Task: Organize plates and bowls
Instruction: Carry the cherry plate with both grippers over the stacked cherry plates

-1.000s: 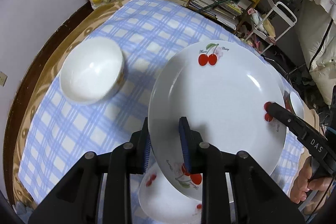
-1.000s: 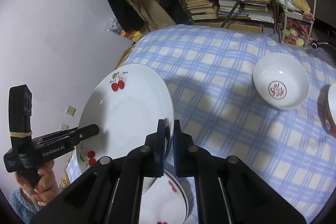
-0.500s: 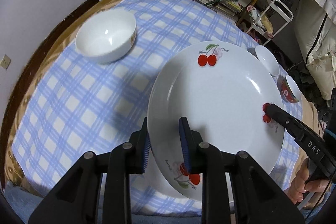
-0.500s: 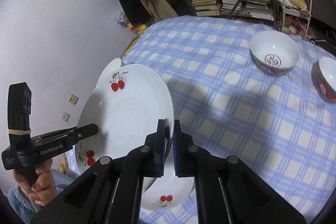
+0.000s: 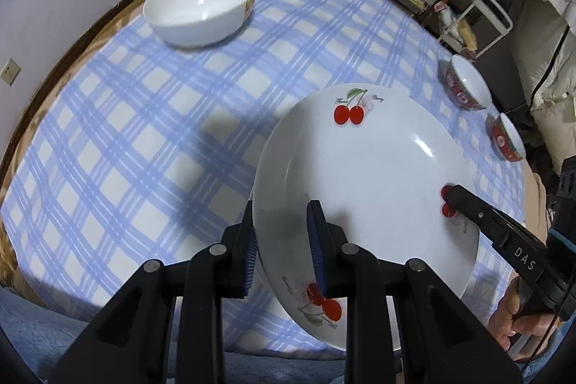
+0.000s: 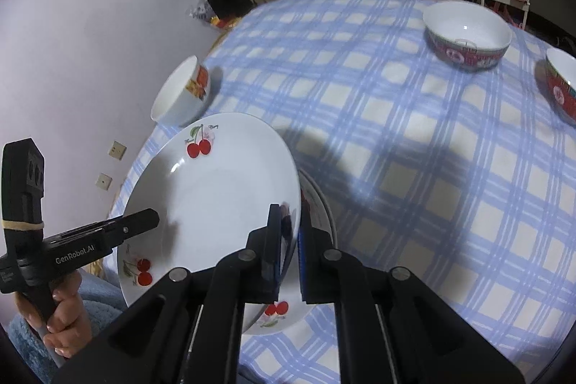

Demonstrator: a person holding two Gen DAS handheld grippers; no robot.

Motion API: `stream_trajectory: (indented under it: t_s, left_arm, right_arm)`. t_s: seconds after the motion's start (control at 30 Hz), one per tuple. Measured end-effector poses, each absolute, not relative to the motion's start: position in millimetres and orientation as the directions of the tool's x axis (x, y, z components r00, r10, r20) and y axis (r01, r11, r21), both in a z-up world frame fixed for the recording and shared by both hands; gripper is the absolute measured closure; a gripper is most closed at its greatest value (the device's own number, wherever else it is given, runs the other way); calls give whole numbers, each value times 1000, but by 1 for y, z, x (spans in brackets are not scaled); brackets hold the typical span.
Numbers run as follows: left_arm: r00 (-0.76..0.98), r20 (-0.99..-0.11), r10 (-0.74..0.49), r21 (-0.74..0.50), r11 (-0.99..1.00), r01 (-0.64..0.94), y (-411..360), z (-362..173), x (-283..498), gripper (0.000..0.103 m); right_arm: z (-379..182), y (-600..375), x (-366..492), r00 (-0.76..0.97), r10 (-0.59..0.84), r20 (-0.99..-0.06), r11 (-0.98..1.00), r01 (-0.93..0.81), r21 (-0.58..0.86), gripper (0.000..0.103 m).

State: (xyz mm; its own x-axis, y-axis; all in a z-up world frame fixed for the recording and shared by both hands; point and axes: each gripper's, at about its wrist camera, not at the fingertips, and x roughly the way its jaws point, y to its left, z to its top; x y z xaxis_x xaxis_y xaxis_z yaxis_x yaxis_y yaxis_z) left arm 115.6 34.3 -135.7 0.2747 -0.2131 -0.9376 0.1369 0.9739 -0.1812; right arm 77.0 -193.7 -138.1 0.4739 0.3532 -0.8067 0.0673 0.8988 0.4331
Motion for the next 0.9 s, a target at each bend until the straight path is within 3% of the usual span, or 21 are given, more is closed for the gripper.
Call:
stream_trajectory:
  t_s: [0.7,0.9]
  left_arm:
    - [219,-961,-169,-137,978,154,24,-165,108,78]
    - [242,-967,-81,-42,986,163,12,-172,109,76]
  right_arm:
    - [-161,-192,73,439,319,-840,911,103,400,93]
    - [-168,-187,74,421,281,-862,930,100,353,91]
